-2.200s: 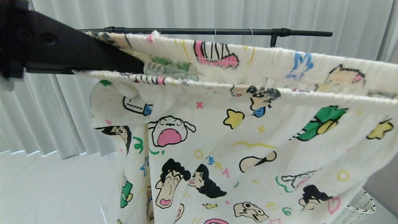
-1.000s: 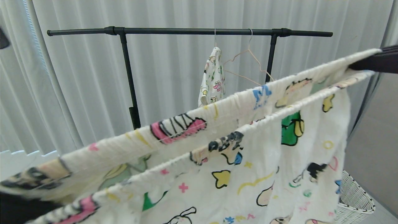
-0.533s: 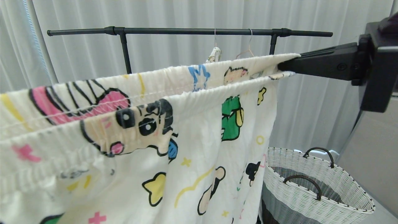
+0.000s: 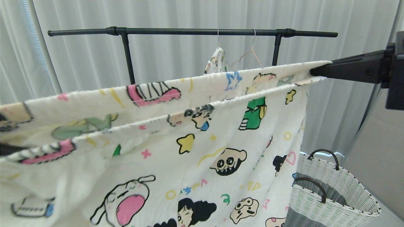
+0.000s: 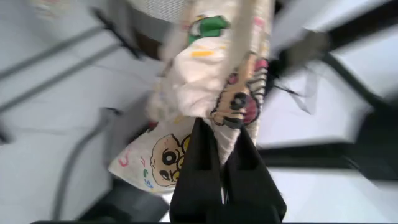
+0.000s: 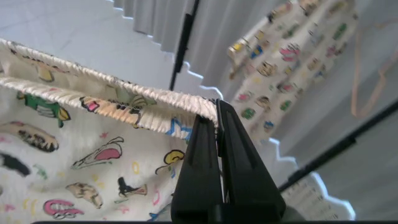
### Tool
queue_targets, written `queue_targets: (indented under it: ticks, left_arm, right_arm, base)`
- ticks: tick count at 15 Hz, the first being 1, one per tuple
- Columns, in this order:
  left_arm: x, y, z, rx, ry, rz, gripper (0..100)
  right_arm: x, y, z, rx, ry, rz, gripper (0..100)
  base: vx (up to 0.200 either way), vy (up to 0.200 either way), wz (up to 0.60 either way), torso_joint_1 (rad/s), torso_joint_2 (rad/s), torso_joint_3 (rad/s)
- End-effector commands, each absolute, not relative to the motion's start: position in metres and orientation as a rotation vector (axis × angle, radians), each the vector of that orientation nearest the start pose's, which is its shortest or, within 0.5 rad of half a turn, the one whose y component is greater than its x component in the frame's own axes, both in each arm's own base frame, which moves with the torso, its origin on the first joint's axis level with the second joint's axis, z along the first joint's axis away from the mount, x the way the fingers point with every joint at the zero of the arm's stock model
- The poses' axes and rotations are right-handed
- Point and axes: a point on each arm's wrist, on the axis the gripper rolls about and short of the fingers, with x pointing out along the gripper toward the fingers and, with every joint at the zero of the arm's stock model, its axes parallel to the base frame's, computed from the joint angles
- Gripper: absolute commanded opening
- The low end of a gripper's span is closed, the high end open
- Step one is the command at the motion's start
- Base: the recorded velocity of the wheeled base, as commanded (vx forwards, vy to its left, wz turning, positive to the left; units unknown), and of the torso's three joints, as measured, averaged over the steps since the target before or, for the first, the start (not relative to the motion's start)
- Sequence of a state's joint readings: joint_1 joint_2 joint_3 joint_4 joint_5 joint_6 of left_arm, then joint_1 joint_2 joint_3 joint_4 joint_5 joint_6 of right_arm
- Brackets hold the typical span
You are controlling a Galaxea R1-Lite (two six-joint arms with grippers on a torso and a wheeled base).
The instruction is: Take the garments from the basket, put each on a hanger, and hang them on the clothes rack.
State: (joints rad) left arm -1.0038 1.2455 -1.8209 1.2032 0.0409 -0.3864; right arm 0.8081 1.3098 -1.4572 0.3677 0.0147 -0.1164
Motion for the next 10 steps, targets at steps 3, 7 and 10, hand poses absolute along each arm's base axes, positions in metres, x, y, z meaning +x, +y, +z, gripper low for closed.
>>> queue_targets:
  ticks: [3,7,10]
  left_arm:
    - [0.075,-0.111,0.378,0.085,0.692,-0.768,0]
    - [0.079,-0.117,0.378,0.082,0.676,-0.76,0]
    - [0.079,-0.115,0.379,0.083,0.662,-0.736,0]
  right_arm:
    - [0.094,0.096,0.372,-0.201,0.174,0.825,0]
    - [0.091,0.103,0.364,-0.223,0.197,0.867,0]
    - [0.09,0.104,0.364,-0.225,0.199,0.878,100]
  base:
    - [0.0,0.0,0.0,0.0,0.0,0.0]
    - [0.0,0.0,0.0,0.0,0.0,0.0]
    - [0.0,0.0,0.0,0.0,0.0,0.0]
